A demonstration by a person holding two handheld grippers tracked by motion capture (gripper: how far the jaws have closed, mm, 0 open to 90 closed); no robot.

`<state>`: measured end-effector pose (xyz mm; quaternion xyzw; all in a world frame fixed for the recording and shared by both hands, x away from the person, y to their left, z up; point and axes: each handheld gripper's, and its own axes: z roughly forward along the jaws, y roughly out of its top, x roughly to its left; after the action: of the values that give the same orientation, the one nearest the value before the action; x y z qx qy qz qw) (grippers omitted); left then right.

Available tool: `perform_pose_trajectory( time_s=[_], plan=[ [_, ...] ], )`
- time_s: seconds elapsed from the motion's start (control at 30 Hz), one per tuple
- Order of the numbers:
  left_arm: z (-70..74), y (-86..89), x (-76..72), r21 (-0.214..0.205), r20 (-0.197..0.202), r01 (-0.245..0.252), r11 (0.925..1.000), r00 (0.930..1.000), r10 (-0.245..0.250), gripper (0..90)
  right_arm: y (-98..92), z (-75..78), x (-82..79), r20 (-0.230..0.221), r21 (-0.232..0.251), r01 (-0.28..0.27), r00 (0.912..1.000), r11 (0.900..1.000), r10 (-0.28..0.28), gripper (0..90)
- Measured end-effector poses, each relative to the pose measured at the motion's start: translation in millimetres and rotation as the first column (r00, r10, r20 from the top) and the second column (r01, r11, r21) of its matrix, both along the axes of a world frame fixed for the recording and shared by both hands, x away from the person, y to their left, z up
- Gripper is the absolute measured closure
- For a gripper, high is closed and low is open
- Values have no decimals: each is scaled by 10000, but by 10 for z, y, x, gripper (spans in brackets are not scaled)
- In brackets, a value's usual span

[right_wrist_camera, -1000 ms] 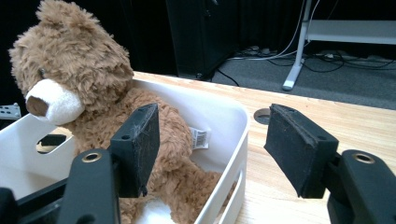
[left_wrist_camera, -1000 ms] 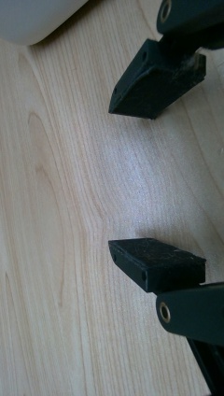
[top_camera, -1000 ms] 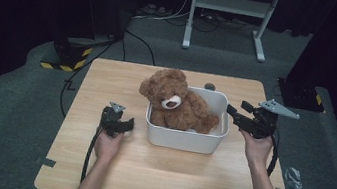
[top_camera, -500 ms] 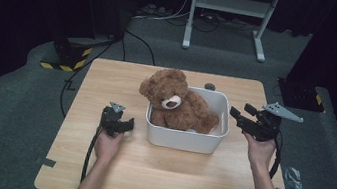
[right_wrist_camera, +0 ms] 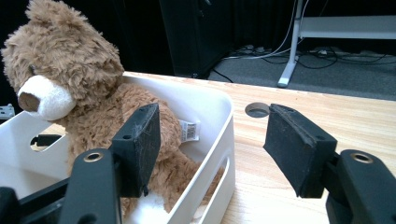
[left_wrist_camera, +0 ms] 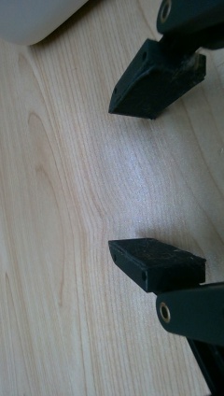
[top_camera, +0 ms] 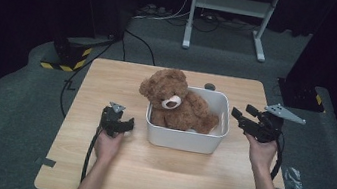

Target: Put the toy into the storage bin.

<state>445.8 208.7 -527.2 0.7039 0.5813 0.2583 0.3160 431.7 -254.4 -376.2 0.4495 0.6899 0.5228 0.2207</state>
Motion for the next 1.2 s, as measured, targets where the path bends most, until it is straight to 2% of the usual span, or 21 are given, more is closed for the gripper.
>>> perform_pose_trajectory(
  time_s=[0.3, 0.7, 1.2],
  plan=[
    [0, 0, 0, -6, 0, -5, 10000, 10000, 5, 288, -24, -43, -5, -82, 47, 9, 10000, 10000, -8, 357],
    [0, 0, 0, -4, -1, -4, 10000, 10000, 4, 288, -157, -55, -50, -127, 459, 189, 9998, 9988, -184, 357],
    [-1, -2, 0, -18, 24, -30, 10000, 10000, 30, 288, -232, -124, -93, -226, 596, 253, 9995, 9979, -240, 359]
  ],
)
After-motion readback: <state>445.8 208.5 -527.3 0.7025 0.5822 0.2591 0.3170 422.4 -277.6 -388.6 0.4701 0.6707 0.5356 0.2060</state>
